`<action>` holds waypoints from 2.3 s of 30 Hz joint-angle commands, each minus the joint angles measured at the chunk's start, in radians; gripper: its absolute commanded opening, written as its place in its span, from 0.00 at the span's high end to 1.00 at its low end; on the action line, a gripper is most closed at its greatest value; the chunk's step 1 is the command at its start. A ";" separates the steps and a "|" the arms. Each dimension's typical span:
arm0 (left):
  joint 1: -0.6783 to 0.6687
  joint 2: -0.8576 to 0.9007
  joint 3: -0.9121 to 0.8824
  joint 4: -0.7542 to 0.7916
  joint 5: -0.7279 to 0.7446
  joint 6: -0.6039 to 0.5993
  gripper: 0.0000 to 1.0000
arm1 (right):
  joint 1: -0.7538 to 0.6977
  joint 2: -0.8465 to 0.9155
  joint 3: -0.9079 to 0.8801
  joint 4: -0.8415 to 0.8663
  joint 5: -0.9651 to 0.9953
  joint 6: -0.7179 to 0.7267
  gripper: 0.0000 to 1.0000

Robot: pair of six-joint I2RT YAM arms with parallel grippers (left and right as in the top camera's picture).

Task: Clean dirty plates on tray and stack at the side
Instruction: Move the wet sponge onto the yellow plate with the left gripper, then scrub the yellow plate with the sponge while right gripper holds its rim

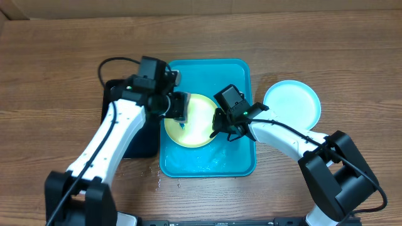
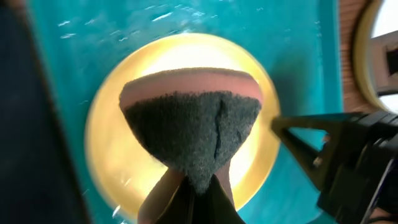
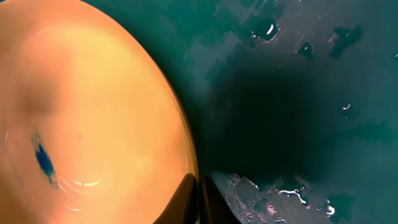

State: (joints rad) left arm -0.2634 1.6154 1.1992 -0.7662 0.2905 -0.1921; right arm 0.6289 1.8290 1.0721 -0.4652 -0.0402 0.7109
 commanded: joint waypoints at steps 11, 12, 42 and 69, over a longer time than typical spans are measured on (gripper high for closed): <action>-0.029 0.064 0.004 0.010 -0.009 -0.045 0.96 | 0.006 0.015 -0.013 0.004 -0.029 -0.001 0.66; -0.029 0.064 0.004 0.005 -0.018 -0.052 0.96 | 0.006 0.015 -0.013 0.006 -0.029 -0.001 0.65; -0.067 0.065 -0.002 -0.081 -0.179 -0.176 0.96 | 0.006 0.015 -0.013 -0.012 -0.032 -0.001 0.96; -0.084 0.065 -0.126 0.025 -0.211 -0.269 0.96 | 0.006 0.015 -0.013 -0.012 -0.029 -0.005 0.96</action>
State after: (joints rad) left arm -0.3416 1.6741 1.1030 -0.7616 0.0467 -0.4400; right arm 0.6300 1.8359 1.0695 -0.4793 -0.0742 0.7101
